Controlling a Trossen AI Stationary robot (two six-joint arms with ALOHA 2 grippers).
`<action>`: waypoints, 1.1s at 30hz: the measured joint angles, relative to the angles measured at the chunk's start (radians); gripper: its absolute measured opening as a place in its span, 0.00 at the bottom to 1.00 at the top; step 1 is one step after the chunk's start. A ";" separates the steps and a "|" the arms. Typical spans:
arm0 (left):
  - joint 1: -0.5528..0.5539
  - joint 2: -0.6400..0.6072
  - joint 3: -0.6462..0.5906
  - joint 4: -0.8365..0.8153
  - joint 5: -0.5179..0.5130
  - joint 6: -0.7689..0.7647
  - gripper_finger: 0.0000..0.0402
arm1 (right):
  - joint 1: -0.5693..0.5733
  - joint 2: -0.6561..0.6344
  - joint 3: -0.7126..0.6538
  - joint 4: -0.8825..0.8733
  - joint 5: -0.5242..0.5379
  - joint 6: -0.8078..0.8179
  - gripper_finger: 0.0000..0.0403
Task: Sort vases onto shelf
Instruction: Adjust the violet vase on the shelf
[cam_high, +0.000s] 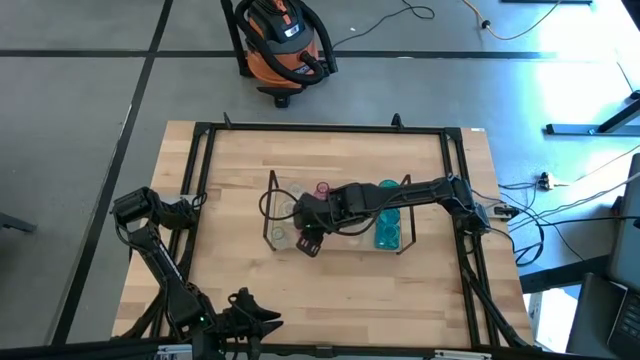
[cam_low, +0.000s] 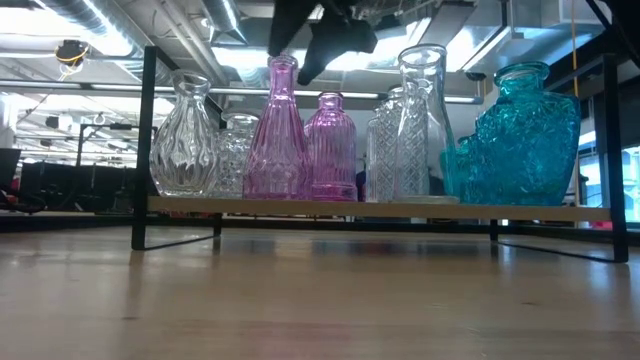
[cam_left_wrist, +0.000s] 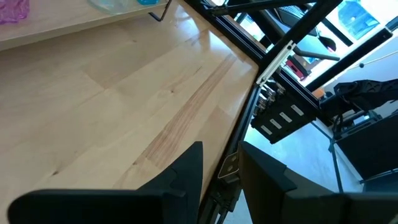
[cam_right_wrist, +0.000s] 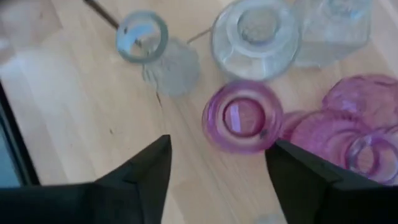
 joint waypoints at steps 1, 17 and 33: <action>0.000 0.000 0.000 0.000 0.000 0.000 0.23 | 0.000 0.000 0.000 0.010 0.014 0.000 0.58; 0.000 0.000 0.000 0.002 0.000 -0.001 0.23 | -0.047 0.002 0.000 0.085 -0.005 -0.033 0.53; 0.000 0.000 0.000 0.002 0.000 -0.001 0.23 | -0.053 0.007 -0.031 0.069 -0.018 -0.034 0.41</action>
